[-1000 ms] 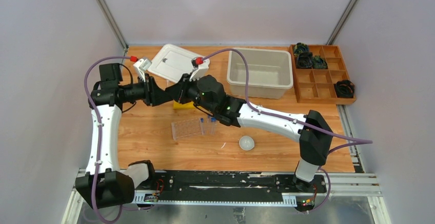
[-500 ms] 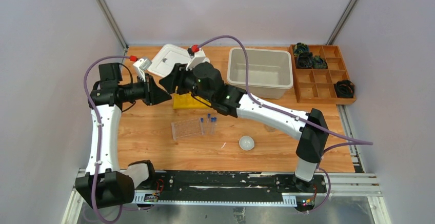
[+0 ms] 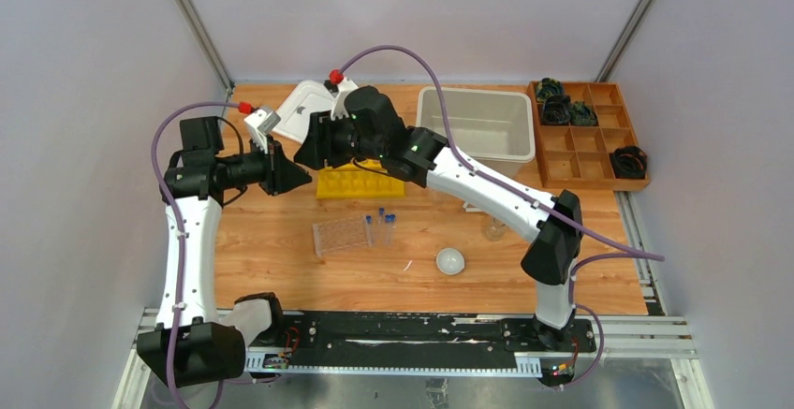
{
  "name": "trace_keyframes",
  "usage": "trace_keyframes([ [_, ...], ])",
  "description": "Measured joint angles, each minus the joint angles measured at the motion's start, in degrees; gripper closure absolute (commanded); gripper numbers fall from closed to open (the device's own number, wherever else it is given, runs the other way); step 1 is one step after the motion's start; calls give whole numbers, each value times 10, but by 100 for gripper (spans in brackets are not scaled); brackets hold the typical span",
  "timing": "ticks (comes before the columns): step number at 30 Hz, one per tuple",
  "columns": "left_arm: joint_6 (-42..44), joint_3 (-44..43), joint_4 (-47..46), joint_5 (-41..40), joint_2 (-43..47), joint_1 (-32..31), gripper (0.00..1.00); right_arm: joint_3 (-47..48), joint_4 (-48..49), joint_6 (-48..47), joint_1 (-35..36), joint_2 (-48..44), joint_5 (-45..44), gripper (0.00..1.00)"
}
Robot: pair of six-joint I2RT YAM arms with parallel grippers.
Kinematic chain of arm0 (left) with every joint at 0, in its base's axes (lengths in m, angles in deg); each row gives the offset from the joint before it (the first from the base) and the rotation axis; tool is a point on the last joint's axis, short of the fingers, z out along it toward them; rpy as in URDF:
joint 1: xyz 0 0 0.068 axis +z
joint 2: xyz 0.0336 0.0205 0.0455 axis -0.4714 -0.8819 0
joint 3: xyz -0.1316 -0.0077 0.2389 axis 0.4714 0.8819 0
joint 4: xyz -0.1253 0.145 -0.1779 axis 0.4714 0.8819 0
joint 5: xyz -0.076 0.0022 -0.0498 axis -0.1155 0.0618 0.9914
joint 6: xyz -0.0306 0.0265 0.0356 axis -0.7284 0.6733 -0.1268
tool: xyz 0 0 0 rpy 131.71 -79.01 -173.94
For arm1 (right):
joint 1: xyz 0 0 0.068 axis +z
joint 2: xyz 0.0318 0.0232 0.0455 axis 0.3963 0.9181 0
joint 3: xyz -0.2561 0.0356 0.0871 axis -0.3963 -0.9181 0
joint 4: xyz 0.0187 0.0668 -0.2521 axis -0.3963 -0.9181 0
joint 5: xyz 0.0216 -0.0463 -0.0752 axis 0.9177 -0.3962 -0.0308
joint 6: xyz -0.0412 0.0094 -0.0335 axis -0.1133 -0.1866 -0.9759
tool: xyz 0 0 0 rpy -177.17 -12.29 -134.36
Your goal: Organize the chemistry lab equipment
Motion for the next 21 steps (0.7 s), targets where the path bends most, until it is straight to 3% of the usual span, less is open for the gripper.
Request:
trace_keyframes([
  [13, 9, 6, 0, -2, 14, -9, 97, 14, -18, -8, -5, 12, 17, 61],
  [15, 9, 9, 0, -2, 16, -9, 97, 16, -18, -9, -6, 16, 17, 69],
  [17, 9, 11, 0, -4, 17, -9, 96, 21, -18, -10, -7, 23, 17, 83],
  [19, 9, 13, 0, -9, 17, -10, 93, 24, -17, -9, -7, 26, 23, 95],
  [20, 9, 14, 0, -8, 17, -10, 84, 25, -19, -12, -7, 27, 24, 99],
  [21, 9, 14, 0, -9, 17, -11, 62, 25, -20, -11, -7, 27, 25, 100],
])
